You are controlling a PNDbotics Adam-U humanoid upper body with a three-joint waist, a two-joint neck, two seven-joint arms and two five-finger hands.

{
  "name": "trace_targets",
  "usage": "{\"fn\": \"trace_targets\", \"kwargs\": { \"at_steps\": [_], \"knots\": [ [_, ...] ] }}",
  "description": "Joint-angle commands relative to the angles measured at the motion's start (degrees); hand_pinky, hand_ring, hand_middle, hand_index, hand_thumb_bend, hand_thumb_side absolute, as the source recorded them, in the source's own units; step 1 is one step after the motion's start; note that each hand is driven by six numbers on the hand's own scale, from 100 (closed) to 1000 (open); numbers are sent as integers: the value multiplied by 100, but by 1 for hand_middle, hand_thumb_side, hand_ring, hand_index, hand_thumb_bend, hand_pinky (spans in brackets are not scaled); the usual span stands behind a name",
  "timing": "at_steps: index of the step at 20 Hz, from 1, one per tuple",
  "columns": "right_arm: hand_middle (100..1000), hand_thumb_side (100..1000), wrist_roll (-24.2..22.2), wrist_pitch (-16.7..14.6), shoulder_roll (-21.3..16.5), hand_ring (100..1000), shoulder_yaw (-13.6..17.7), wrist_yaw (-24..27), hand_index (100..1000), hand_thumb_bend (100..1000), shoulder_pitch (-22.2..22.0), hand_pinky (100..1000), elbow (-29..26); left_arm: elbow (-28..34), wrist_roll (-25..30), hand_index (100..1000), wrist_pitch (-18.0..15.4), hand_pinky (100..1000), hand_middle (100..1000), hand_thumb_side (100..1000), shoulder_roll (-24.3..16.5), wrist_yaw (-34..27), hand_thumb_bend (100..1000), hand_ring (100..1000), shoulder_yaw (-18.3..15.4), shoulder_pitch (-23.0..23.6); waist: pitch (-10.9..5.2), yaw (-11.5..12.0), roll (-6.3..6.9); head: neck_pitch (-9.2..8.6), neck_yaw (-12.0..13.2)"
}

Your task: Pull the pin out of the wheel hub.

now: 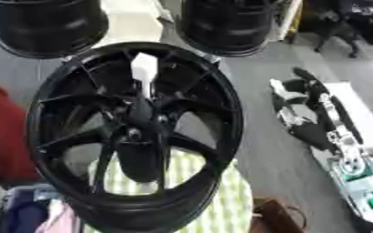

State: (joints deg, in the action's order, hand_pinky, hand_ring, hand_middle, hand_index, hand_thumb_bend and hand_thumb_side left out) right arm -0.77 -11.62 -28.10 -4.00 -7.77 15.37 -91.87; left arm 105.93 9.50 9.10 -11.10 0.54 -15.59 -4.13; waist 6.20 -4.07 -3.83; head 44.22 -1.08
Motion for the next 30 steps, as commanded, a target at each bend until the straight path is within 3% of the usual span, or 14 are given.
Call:
{"fn": "trace_targets", "kwargs": {
  "at_steps": [1, 8, 14, 21, 30],
  "knots": [
    [756, 440, -194, 76, -578, 830, -55, -116, 967, 242, 367, 726, -152, 84, 16, 917, -2, 741, 782, 522, -79, 12, 141, 730, 28, -42, -104, 29, 10, -10, -20],
    [767, 450, -763, 128, -1209, 827, -406, -251, 973, 224, 1362, 742, -219, 76, 41, 917, -17, 741, 781, 520, -85, -4, 147, 730, 61, -57, -144, 151, 29, -10, -86],
    [782, 446, -1481, 99, -1427, 830, -850, -324, 978, 228, 2308, 755, 88, 62, 76, 917, -32, 741, 780, 519, -83, -16, 153, 729, 98, -67, -174, 291, 54, -10, -174],
    [807, 431, -2496, -148, -1069, 844, -1350, -429, 988, 239, 3284, 764, 911, 45, 112, 917, -54, 741, 778, 516, -87, -28, 159, 727, 127, -65, -221, 515, 73, -10, -327],
    [873, 372, -3850, -550, -328, 918, -1622, -822, 999, 261, 4075, 801, 2167, 36, 155, 918, -54, 741, 775, 514, -57, -38, 167, 725, 145, -57, -271, 821, 78, -10, -505]
  ]
}}
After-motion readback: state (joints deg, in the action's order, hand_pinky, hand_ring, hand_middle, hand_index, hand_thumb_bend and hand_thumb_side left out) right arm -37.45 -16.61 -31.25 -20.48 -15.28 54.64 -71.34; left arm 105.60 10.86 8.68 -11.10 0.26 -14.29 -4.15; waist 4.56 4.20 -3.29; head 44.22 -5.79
